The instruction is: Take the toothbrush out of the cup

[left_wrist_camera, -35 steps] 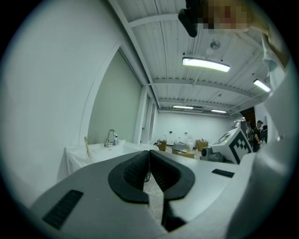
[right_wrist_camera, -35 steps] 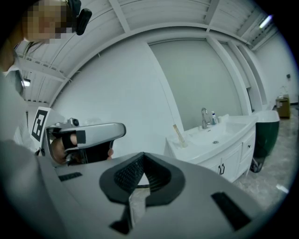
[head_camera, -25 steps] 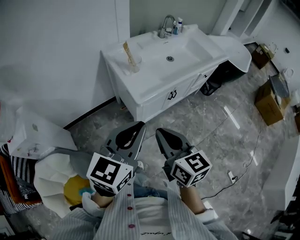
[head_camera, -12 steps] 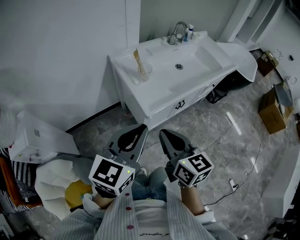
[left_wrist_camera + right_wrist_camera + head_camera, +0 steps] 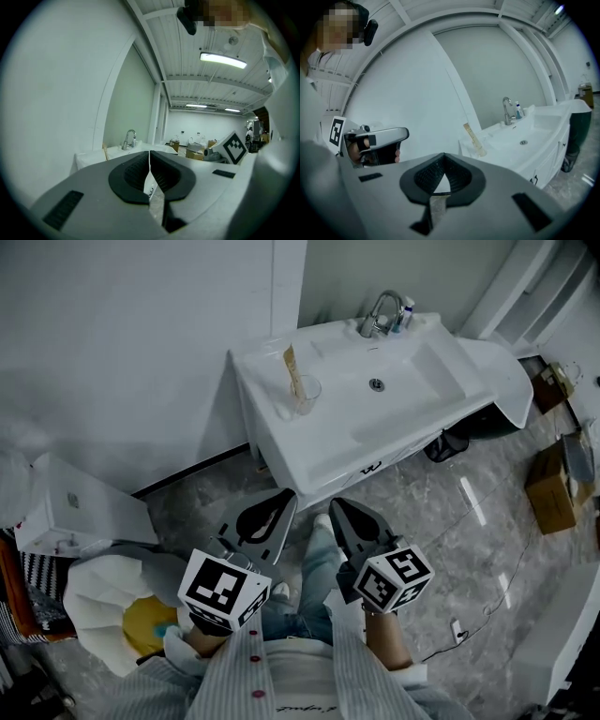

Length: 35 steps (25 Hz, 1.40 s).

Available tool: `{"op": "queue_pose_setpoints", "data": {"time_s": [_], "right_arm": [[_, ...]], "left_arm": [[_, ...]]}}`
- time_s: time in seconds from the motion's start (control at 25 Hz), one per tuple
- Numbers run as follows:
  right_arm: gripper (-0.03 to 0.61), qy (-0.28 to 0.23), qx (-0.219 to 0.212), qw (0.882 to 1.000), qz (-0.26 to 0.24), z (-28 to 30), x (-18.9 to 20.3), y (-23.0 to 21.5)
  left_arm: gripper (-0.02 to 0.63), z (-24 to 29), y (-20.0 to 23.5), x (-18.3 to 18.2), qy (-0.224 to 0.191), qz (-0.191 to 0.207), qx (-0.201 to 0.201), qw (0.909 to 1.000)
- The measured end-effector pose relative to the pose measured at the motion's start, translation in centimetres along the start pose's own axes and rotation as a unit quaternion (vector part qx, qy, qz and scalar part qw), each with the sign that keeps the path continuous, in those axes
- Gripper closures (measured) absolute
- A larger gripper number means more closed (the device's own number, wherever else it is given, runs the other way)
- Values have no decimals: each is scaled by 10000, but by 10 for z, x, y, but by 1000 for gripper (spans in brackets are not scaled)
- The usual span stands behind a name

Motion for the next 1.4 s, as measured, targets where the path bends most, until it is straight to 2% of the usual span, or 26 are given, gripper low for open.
{"op": "queue_pose_setpoints", "data": {"time_s": [0.36,0.64,1.04,1.4], "right_arm": [[568,199,-437,9988,-80,63,-42,-61],[568,456,-953,9942,-189,105,-85,-110],[568,639,-1751,9816,-405,154,-124,-150],[568,806,-2231,9700,-535,178,-131,-166]], "left_arm": [[592,74,42,-15,-38,-86,-523,9986],[591,137,62,-39,-46,-139,-1032,9946],[591,185,87,-52,-81,-130,-1872,9822],[592,196,103,-48,-121,-179,-2458,9691]]}}
Point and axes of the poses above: the fingertips, and each gripper's own axes: z forward along the fingers, y to its left, x out of its underside, the point moved 3 cm from there along -z, backward along the fingers, and after that the axes turned 2 degrees about x, right-handed, at the moved point
